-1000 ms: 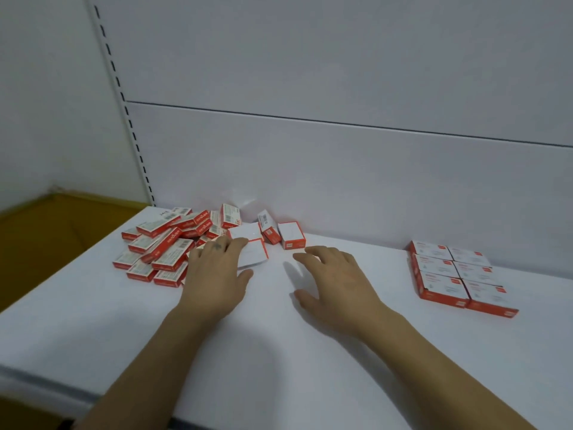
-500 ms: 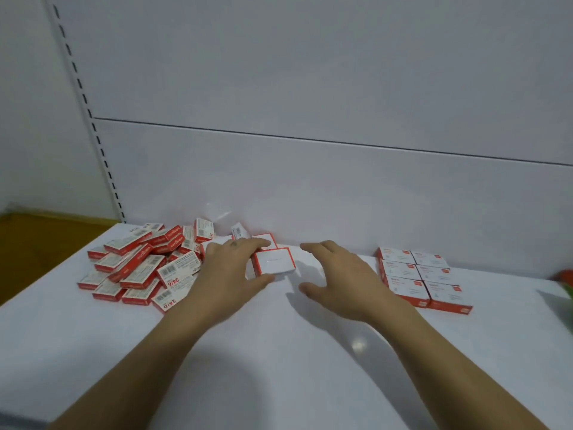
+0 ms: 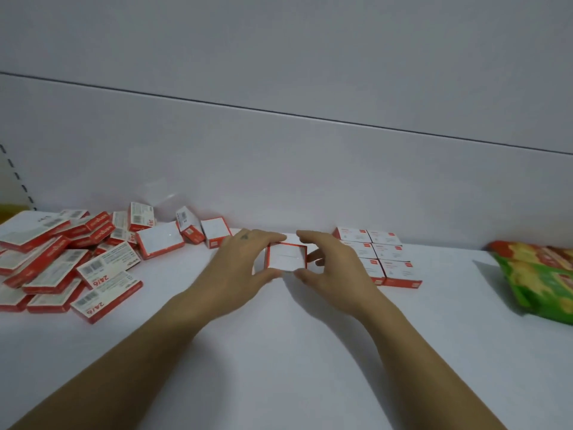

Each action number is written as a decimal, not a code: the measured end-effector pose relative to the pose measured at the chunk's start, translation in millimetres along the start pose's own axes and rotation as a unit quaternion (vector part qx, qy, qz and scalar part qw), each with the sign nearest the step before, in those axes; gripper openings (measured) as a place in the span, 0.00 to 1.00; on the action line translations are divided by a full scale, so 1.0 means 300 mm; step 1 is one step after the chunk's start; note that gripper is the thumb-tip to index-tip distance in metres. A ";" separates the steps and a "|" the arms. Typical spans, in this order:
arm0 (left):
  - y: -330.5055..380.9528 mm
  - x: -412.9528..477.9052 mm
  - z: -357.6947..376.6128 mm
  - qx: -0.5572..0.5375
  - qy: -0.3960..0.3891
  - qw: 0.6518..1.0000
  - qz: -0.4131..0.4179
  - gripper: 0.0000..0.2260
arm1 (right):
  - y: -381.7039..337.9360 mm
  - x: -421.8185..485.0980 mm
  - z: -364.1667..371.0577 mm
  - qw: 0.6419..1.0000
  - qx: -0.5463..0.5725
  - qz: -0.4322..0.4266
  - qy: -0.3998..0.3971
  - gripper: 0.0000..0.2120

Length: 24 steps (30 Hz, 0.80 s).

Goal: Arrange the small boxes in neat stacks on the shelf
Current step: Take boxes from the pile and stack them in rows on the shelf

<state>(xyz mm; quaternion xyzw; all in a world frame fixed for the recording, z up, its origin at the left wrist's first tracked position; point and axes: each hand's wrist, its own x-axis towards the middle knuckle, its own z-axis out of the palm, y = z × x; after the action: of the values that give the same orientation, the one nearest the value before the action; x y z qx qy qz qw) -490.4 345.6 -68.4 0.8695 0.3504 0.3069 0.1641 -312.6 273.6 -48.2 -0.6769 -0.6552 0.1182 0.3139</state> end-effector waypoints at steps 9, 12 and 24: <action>-0.017 -0.028 -0.036 -0.035 0.005 0.999 0.005 0.24 | -0.016 0.001 0.030 1.000 0.005 -0.025 -0.004 0.23; -0.019 -0.032 -0.037 -0.038 -0.003 0.999 -0.006 0.24 | -0.018 -0.001 0.028 1.000 0.002 -0.023 -0.003 0.23; 0.013 -0.040 -0.055 -0.140 -0.018 0.989 -0.043 0.12 | -0.037 -0.010 0.017 0.991 0.135 0.003 -0.003 0.08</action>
<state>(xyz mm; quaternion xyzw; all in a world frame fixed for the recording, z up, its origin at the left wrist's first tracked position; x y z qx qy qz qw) -505.9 335.7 -59.0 0.8273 0.3387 0.3301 0.3032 -324.9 271.5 -46.3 -0.6296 -0.6321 0.2086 0.4006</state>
